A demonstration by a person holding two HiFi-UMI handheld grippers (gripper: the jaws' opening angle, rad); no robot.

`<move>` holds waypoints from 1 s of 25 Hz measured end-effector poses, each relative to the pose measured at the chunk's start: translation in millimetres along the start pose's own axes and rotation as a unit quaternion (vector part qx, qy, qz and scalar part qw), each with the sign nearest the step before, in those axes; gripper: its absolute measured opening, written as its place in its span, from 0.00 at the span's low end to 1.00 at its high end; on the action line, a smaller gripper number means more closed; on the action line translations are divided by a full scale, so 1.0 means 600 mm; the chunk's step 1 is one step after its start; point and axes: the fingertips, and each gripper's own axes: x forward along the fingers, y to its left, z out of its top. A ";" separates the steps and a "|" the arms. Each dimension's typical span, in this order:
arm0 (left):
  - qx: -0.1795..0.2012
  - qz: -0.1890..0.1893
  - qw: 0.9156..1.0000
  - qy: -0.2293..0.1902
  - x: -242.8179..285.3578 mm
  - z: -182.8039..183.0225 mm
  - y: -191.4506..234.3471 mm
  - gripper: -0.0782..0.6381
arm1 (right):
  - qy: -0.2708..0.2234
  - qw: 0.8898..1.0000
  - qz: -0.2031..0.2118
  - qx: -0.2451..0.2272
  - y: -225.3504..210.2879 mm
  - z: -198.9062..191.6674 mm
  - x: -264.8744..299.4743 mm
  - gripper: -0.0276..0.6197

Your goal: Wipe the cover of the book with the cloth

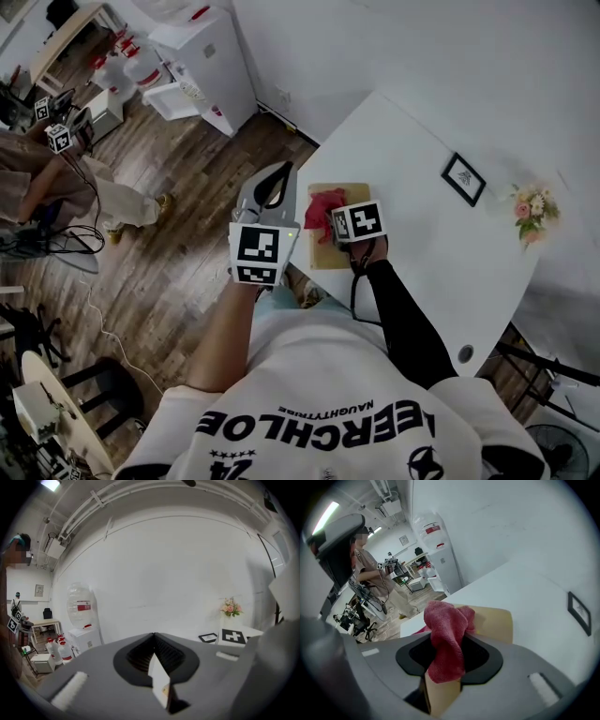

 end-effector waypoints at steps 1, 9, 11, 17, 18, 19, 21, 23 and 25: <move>0.000 -0.002 1.000 0.000 0.003 0.000 -0.002 0.19 | -0.001 1.000 -0.009 0.003 -0.013 -0.001 -0.004 0.27; 0.004 -0.026 1.000 -0.002 0.025 0.005 -0.036 0.19 | -0.012 0.995 -0.076 0.058 -0.131 -0.028 -0.046 0.27; 0.006 -0.030 1.000 -0.001 0.028 0.004 -0.042 0.19 | -0.014 0.994 -0.081 0.075 -0.148 -0.035 -0.050 0.27; 0.012 -0.032 0.999 -0.003 0.021 0.007 -0.042 0.19 | -0.047 0.995 -0.055 0.067 -0.124 -0.010 -0.069 0.27; 0.011 -0.030 0.999 -0.003 0.019 0.007 -0.041 0.19 | -0.057 0.995 -0.039 0.067 -0.108 -0.002 -0.072 0.27; 0.010 -0.029 1.000 -0.002 0.017 0.006 -0.039 0.19 | -0.063 0.995 -0.021 0.067 -0.089 0.005 -0.072 0.27; 0.010 -0.025 1.000 0.000 0.014 0.003 -0.037 0.19 | -0.067 0.996 0.011 0.061 -0.051 0.013 -0.068 0.27; 0.009 -0.022 1.000 0.001 0.009 0.000 -0.034 0.19 | -0.059 0.996 0.034 0.049 -0.015 0.013 -0.057 0.27; 0.007 -0.019 1.000 0.002 0.005 -0.002 -0.029 0.19 | -0.038 0.997 0.049 0.040 0.016 0.002 -0.038 0.27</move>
